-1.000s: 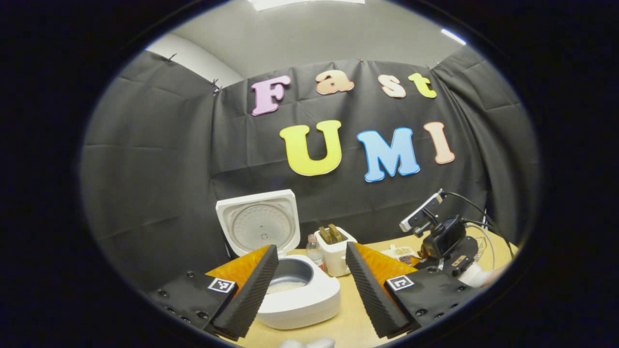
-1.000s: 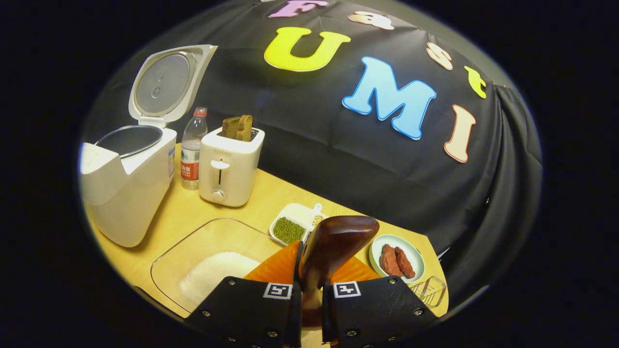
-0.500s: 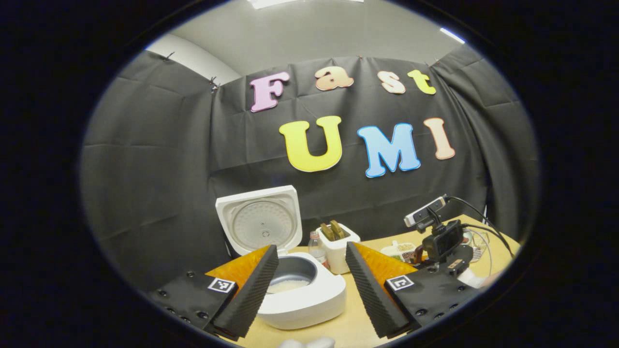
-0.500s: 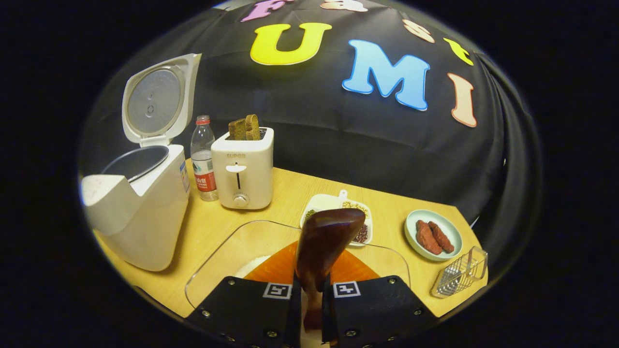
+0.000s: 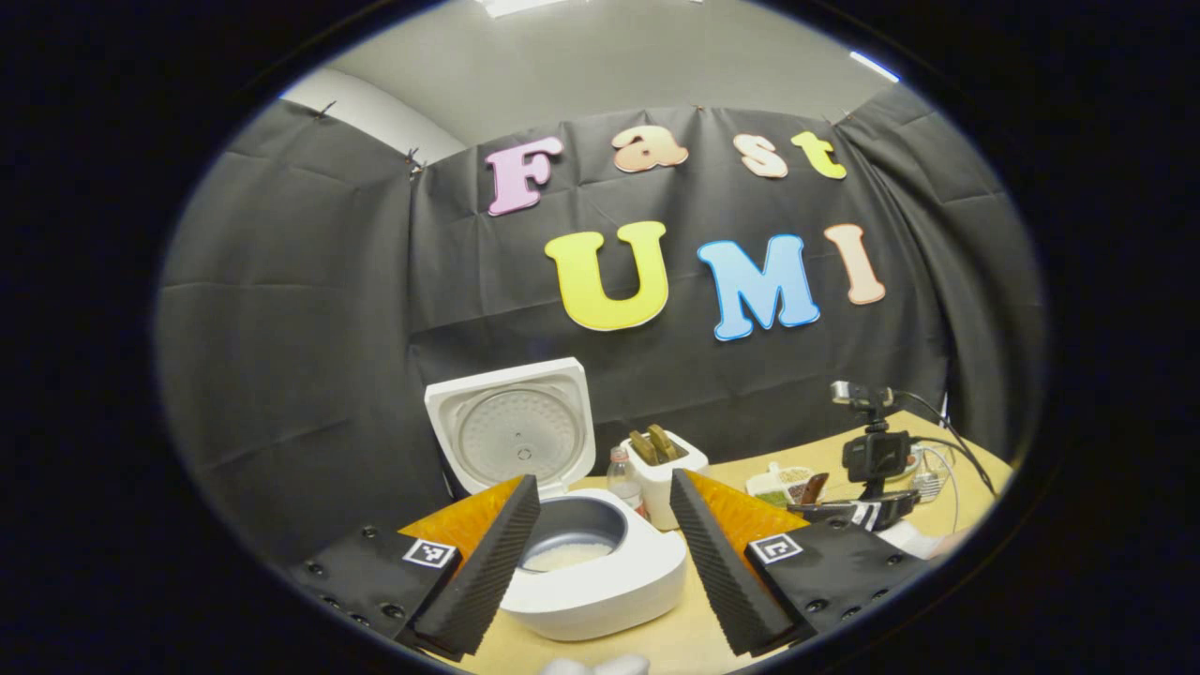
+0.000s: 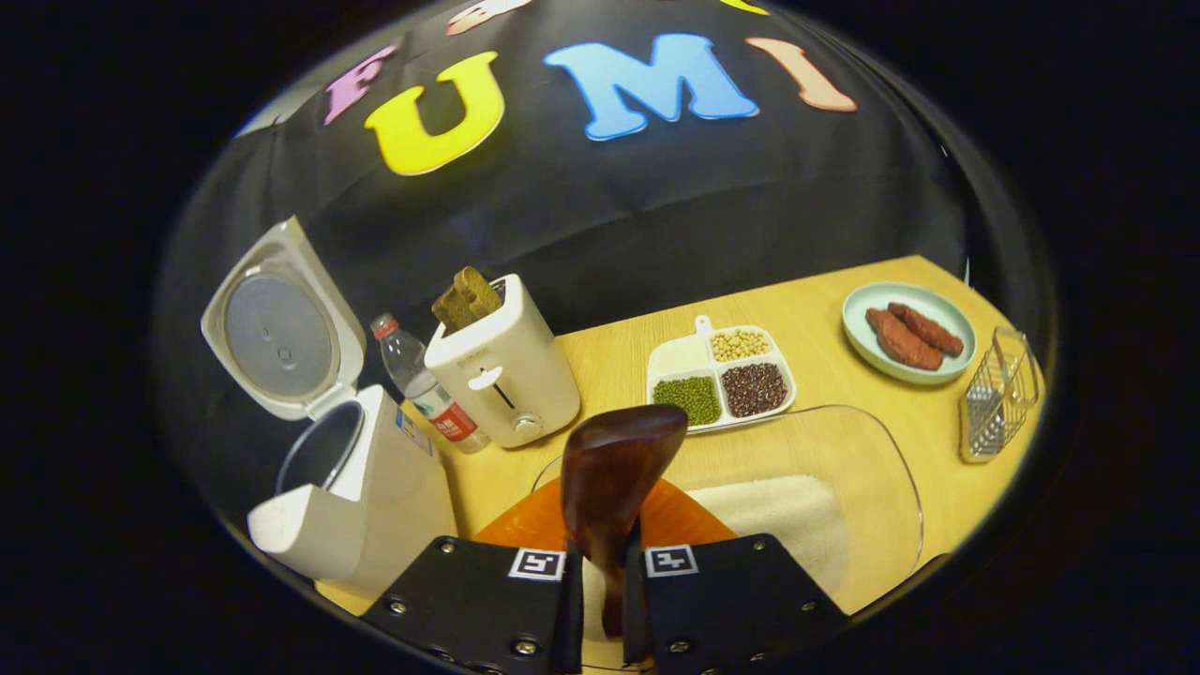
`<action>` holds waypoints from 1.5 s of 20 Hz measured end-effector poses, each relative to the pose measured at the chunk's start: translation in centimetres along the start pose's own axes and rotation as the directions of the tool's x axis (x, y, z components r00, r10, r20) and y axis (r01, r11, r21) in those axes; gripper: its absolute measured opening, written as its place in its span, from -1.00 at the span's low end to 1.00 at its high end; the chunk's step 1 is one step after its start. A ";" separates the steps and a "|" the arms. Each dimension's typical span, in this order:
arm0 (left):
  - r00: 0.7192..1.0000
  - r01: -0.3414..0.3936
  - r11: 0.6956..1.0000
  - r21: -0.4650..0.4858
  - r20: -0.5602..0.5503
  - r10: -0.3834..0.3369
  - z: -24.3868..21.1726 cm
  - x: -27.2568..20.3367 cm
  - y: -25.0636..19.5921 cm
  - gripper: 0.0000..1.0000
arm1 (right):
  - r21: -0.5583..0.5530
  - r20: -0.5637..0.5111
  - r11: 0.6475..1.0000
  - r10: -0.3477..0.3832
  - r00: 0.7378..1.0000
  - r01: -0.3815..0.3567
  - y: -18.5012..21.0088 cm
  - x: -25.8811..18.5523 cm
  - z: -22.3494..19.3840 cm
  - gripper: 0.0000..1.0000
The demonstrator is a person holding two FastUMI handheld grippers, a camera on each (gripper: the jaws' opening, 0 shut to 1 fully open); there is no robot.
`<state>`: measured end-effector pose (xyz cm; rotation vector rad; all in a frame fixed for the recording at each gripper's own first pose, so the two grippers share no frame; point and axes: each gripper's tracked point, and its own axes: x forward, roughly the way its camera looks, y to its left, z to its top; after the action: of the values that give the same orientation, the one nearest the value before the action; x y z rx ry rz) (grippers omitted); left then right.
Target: Close the left gripper, press the button to open the rice cooker; take a wooden spoon from the chopstick holder with the right hand, scoop a spoonful of rice and pour it into the rice cooker, then put the wooden spoon back into the chopstick holder.
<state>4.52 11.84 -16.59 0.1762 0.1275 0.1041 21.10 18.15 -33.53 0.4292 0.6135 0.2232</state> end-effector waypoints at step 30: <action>0.999 0.043 0.999 0.010 0.026 -0.044 0.3 0.4 -0.8 0.99 | 0.533 0.232 0.811 0.135 0.963 -0.242 -0.9 -8.0 12.6 -0.67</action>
<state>5.01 11.04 -16.48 0.1835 0.1057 0.0578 22.33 10.66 -20.65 1.0750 0.4432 0.1887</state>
